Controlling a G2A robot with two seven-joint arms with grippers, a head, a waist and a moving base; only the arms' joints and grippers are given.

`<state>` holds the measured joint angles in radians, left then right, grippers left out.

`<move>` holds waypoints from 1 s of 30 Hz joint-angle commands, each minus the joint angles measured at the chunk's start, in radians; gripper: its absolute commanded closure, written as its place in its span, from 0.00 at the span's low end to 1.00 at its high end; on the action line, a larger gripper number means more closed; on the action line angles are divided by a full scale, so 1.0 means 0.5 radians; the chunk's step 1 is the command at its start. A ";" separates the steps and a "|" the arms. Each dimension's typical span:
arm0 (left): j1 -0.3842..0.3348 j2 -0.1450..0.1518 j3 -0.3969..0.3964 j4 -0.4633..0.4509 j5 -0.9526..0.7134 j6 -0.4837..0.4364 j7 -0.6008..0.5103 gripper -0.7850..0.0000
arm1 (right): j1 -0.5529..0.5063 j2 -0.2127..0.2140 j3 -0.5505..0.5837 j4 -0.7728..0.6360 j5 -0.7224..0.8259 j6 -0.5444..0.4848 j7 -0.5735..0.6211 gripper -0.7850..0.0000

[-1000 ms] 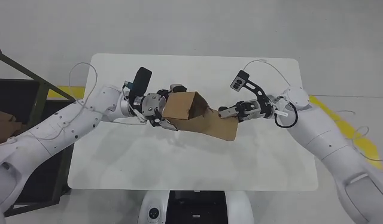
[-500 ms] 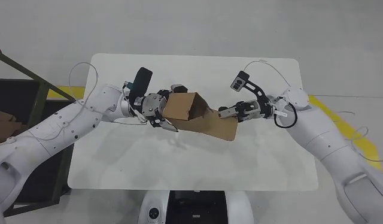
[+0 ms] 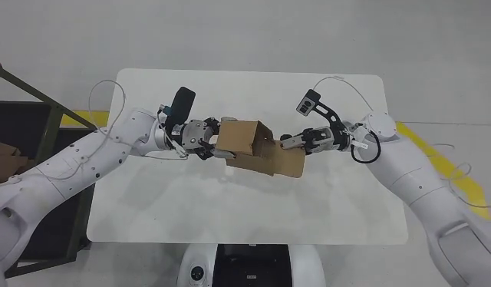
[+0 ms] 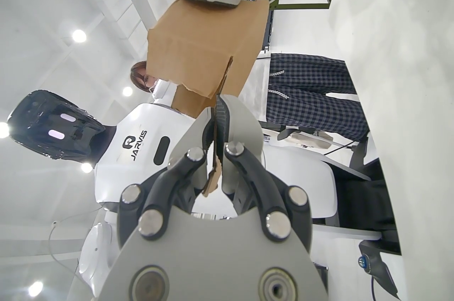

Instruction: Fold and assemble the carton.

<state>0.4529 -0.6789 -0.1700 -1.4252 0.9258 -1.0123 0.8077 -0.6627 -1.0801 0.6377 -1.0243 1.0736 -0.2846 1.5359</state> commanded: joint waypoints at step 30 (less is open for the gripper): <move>0.172 0.005 -0.330 0.293 0.122 0.171 0.094 0.61 | -0.027 -0.114 0.207 0.567 -0.128 0.016 0.000 1.00</move>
<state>0.5338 -0.6752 -0.3269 -1.2798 0.9816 -0.9384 0.8574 -0.6780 -1.1333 0.7459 -0.7364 1.0073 -0.2789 1.5360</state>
